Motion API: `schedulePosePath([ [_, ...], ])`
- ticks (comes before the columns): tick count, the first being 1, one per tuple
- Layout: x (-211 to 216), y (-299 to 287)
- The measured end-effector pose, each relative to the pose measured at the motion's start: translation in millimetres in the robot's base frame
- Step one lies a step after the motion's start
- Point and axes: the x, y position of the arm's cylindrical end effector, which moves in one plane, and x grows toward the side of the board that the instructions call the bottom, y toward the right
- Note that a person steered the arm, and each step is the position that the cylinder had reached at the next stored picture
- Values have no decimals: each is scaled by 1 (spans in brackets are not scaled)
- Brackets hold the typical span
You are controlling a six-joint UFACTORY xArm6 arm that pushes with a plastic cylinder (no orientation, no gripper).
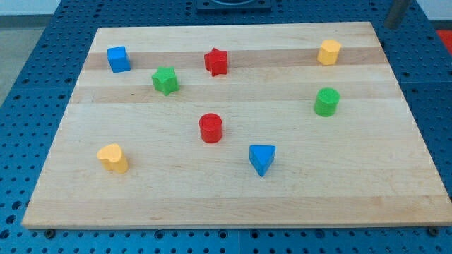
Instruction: Move yellow hexagon and green circle towards bottom right
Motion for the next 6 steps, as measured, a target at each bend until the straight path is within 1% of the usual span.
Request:
schedulePosePath([
  [4, 2, -9],
  [5, 28, -73],
  [6, 36, -102],
])
